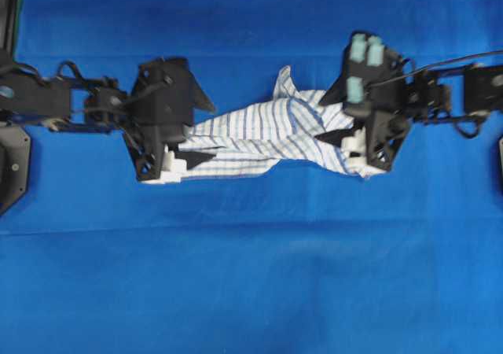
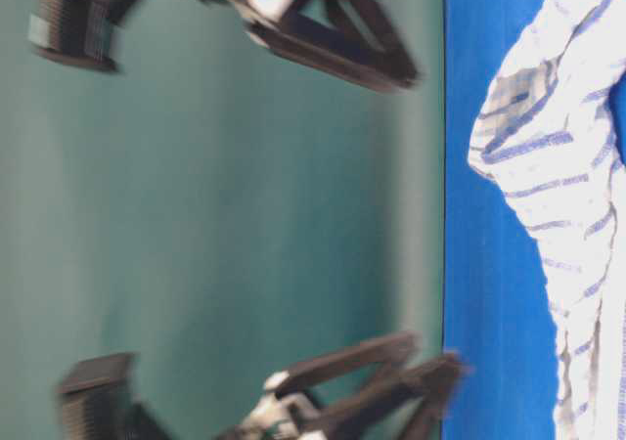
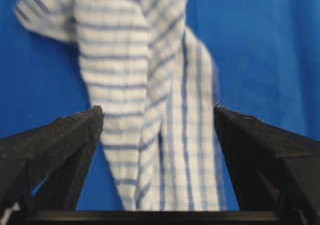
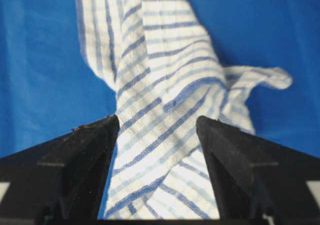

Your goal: Lift the towel with both arms.

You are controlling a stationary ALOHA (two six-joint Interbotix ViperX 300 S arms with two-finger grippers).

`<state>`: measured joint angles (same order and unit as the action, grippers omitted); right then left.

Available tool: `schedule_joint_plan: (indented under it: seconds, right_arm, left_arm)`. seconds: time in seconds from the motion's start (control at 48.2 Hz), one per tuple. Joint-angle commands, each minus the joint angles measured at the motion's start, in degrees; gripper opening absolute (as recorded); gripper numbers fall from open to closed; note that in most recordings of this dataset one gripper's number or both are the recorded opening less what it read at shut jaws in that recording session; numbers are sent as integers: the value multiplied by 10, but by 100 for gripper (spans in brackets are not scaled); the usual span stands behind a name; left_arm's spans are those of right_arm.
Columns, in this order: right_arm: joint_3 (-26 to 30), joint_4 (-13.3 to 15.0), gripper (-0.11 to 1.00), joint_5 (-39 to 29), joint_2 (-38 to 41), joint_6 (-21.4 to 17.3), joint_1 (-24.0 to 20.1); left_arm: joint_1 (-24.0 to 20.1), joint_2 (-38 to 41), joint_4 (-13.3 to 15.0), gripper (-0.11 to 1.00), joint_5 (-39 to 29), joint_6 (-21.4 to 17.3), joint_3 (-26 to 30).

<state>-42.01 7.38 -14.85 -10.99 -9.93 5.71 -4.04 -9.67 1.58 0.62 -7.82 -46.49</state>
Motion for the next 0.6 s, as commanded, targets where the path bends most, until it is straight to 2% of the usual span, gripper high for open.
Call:
schedule_joint_plan:
  seconds: [0.0, 0.311, 0.581]
  right_arm:
    - [7, -2, 66, 18, 22, 0, -1]
    - [2, -3, 66, 72, 109, -1, -1]
    - [2, -3, 66, 92, 160, -1, -1]
  left_arm:
    - [4, 24, 1, 87, 22, -1, 2]
    - [11, 129, 2, 87, 77, 0, 1]
    - [11, 168, 3, 87, 93, 0, 0]
